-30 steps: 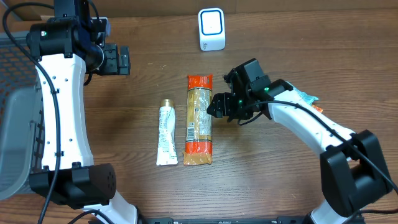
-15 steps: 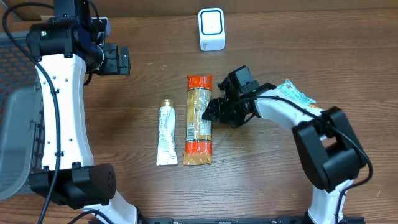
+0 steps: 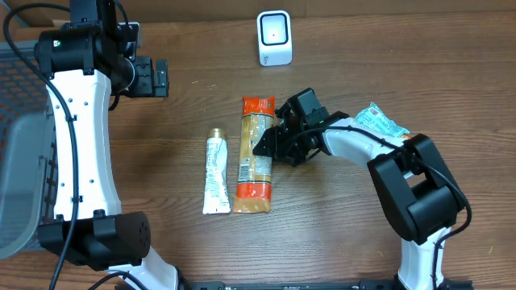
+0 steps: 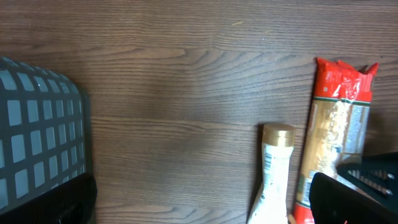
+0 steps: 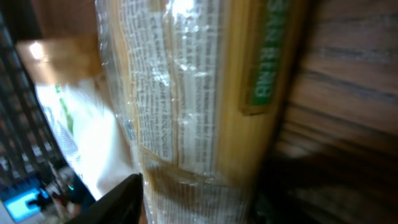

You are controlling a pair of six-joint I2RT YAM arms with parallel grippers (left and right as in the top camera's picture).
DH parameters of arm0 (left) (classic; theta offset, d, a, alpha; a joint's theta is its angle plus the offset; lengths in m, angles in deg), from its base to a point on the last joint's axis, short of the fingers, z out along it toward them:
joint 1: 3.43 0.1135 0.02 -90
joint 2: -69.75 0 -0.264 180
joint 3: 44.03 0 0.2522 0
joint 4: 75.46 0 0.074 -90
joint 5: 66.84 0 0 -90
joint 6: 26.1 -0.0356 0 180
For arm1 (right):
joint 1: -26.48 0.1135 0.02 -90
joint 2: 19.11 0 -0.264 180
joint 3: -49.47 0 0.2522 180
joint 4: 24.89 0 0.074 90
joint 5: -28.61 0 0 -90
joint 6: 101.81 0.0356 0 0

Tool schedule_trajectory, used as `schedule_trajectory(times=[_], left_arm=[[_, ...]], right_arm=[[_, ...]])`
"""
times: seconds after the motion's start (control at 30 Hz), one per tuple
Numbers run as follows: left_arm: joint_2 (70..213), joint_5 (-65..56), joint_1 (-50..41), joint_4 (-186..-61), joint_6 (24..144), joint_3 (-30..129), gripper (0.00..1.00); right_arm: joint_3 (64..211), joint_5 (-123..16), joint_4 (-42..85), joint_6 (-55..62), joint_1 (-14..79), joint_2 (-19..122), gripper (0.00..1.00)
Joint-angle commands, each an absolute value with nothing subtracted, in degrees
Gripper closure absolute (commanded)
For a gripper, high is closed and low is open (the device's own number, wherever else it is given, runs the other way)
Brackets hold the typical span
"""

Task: Scan the item barcode

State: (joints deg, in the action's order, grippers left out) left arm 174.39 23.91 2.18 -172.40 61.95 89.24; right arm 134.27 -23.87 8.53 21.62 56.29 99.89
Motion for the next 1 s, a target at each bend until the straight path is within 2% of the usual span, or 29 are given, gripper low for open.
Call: schedule_trajectory(times=[0.0,0.13,0.2,0.4,0.67,0.8,0.97], left_arm=[[175.07,24.20,1.79,-172.51,60.90,89.35,0.00],[175.07,24.22,1.81,-172.51,60.90,89.35,0.00],[175.07,24.22,1.81,-172.51,60.90,89.35,0.01],[175.07,24.22,1.81,-172.51,60.90,89.35,0.01],[175.07,24.22,1.79,-172.51,60.90,89.35,0.00],[175.07,24.22,1.81,-172.51,60.90,89.35,0.00],[175.07,24.22,1.81,-172.51,60.90,89.35,0.00]], right_arm=[[133.99,-26.17,8.21,26.23,58.06,103.41,0.56],[134.12,-25.07,7.53,26.36,58.08,103.37,0.85],[134.12,-23.87,7.33,26.34,57.79,103.37,0.92],[134.19,-18.63,7.64,22.12,56.79,100.83,0.96],[134.23,-22.95,15.94,15.79,56.24,90.08,0.96],[135.54,-32.16,25.78,15.76,55.70,84.92,0.96],[143.69,-50.12,44.64,14.67,56.18,83.13,0.96]])
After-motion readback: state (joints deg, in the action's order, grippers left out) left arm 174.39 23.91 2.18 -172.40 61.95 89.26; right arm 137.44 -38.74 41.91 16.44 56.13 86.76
